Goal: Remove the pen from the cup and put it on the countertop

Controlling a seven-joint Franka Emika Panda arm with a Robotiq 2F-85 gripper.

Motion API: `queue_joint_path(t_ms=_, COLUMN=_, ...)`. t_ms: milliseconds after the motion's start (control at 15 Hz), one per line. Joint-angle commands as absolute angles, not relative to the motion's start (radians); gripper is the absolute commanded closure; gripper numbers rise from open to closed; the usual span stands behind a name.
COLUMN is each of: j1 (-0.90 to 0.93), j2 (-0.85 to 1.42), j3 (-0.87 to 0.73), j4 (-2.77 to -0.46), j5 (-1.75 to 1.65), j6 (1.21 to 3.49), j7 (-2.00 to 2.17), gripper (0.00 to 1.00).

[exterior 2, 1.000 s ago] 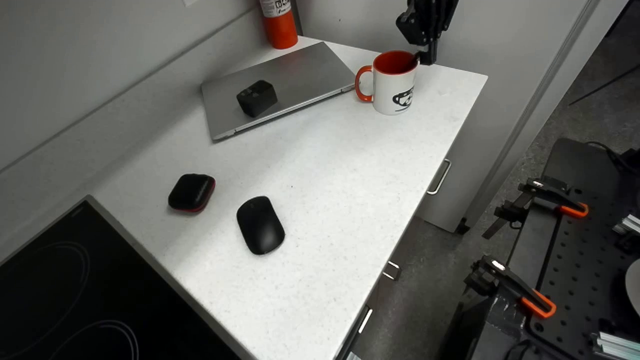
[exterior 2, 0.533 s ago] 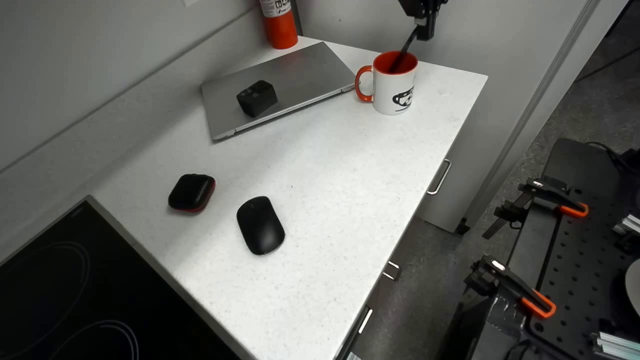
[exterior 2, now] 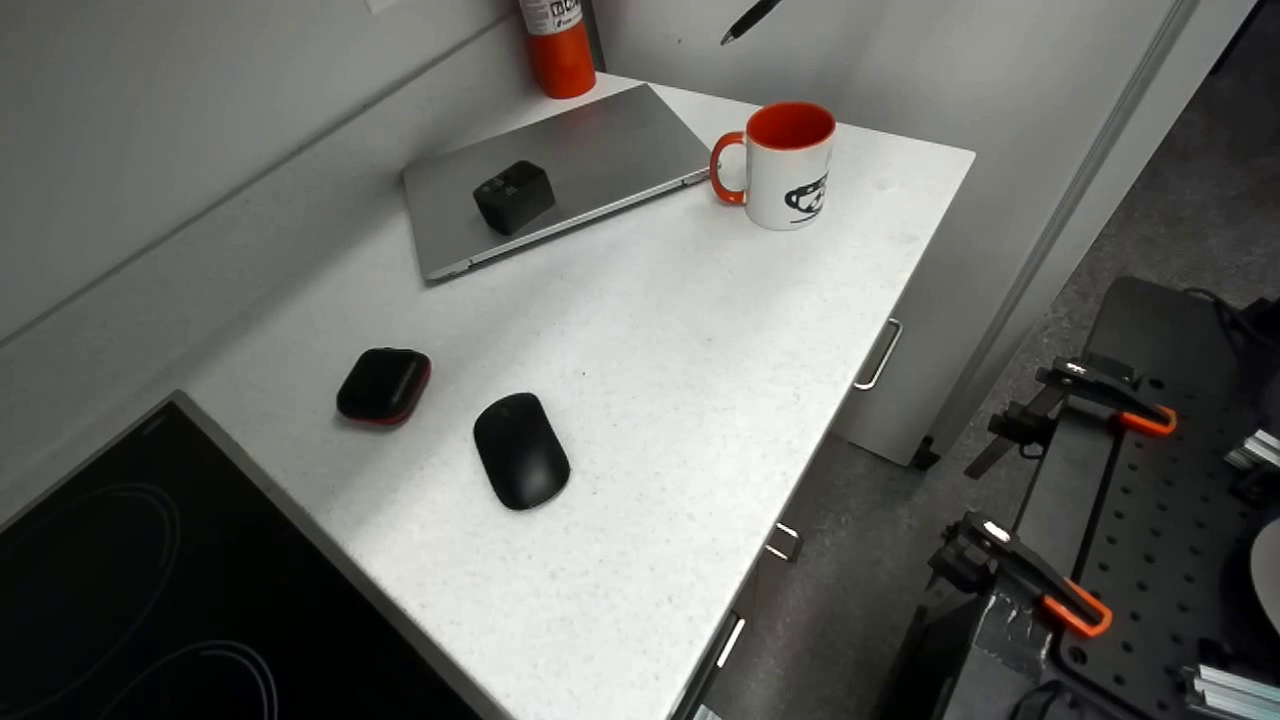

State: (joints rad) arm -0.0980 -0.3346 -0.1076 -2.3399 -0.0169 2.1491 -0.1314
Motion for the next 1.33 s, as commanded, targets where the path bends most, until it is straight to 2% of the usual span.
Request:
queue_joint_path(t_ms=0, j1=-0.042, j2=-0.377, j3=-0.071, j4=-2.428, j5=-0.019, j6=2.237, j7=-0.182, gripper=0.99)
queue_joint_path(t_ms=467, j1=0.009, j2=-0.024, j3=0.040, j4=-2.325, j5=-0.149, j6=2.362, j7=-0.119, gripper=0.99)
queue_joint_path(t_ms=933, j1=0.030, j2=0.293, j3=0.009, j4=-2.106, j5=-0.324, j6=2.265, j7=-0.065, gripper=0.99)
queue_joint_path(t_ms=1000, j1=0.035, j2=0.309, j3=0.004, j4=-2.089, j5=-0.341, j6=2.251, j7=-0.061, gripper=0.77)
queue_joint_path(t_ms=1267, j1=0.041, j2=0.331, j3=-0.006, j4=-2.041, j5=-0.365, j6=2.183, j7=-0.069, gripper=0.47)
